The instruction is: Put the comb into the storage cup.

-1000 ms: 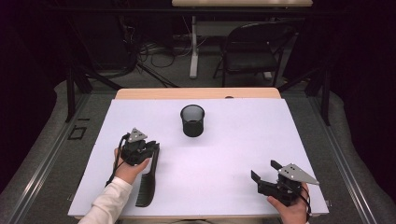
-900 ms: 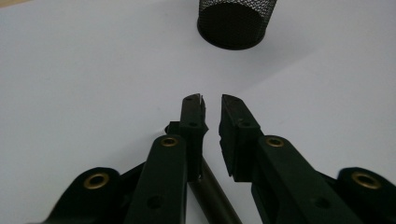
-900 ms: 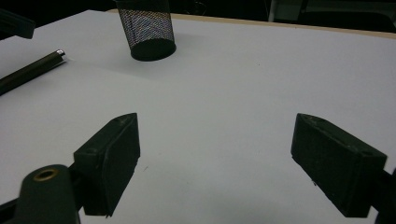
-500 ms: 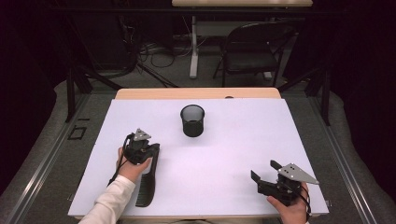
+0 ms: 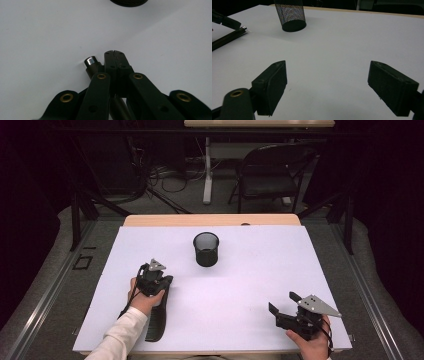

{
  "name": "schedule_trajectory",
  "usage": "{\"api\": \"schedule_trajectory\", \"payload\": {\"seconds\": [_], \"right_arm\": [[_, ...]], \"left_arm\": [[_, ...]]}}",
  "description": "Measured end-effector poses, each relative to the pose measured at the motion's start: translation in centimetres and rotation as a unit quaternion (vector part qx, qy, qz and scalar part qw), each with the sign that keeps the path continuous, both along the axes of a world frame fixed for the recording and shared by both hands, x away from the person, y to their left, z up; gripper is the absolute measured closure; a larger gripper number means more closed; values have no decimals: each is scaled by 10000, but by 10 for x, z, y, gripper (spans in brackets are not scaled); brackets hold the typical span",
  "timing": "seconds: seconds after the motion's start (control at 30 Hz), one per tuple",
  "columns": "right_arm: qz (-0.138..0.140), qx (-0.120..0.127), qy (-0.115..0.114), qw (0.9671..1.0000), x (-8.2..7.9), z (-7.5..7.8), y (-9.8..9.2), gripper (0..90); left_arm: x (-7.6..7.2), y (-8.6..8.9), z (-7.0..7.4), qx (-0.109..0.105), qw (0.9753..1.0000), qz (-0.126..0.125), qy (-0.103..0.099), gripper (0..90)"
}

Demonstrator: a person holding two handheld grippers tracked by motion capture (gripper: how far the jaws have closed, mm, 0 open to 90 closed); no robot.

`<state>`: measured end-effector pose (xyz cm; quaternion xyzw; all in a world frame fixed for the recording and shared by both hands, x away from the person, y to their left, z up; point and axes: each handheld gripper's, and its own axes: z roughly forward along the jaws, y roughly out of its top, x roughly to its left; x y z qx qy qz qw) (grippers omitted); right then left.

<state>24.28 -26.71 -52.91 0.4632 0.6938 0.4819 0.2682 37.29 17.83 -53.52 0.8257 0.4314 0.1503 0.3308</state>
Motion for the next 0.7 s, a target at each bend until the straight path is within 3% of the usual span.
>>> {"api": "schedule_trajectory", "payload": {"seconds": [0.7], "right_arm": [[0,31,1,10000,0,0,0,157]], "left_arm": [[2,1,-4,177,9998,7,98,900]]}}
